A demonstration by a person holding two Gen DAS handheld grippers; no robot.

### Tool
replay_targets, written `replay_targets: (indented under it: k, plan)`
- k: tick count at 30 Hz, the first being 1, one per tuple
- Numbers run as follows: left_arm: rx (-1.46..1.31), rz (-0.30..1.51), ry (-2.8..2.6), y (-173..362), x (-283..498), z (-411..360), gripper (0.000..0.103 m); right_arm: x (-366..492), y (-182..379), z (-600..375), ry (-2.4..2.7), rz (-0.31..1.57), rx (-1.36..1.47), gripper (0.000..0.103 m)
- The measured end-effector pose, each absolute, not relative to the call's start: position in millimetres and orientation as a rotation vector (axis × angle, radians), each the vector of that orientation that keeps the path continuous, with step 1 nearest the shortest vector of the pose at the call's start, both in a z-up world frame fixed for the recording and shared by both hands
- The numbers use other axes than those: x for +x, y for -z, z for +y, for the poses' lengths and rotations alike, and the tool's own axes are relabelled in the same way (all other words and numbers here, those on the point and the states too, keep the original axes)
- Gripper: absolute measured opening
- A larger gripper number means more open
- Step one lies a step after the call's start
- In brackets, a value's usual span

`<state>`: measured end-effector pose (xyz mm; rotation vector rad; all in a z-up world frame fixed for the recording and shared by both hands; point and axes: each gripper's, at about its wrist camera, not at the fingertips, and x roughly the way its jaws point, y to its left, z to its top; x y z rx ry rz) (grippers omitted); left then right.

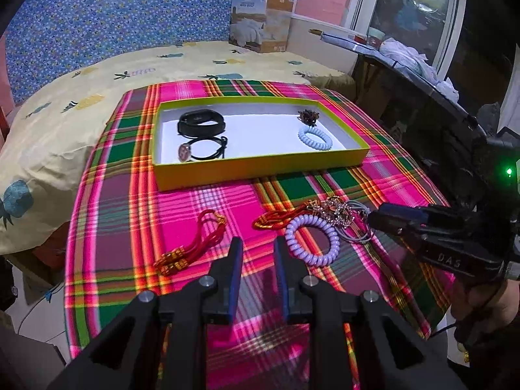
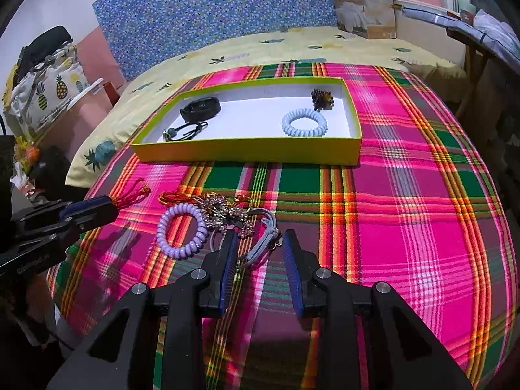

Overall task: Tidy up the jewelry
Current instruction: 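Grasp the lavender coiled bracelet with the left tool while the right tool grasps the silver keychain, then carry the lavender coil toward the tray with the left tool while the right tool lifts the keychain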

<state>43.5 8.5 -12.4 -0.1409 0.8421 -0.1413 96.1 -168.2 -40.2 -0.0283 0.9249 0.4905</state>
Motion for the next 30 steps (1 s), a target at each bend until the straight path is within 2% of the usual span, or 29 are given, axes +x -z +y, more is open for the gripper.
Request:
replay_targets:
  k: [6, 12, 13, 28, 30]
  plan:
    - [-0.143, 0.883, 0.178, 24, 55, -5, 0.020, 102, 49, -167, -0.485, 0.950, -0.034, 0.027]
    - [-0.136, 0.917, 0.181, 33, 65, -15, 0.020, 103, 53, -162, -0.488, 0.947, -0.066, 0.012]
    - [-0.134, 0.915, 0.180, 33, 65, -16, 0.020, 103, 53, -163, -0.486, 0.946, -0.070, 0.006]
    - [-0.006, 0.915, 0.150, 37, 71, -44, 0.024, 101, 50, -200, -0.389, 0.923, -0.041, 0.005]
    - [0.015, 0.909, 0.134, 37, 71, -45, 0.018, 101, 48, -206, -0.375, 0.916, -0.034, 0.005]
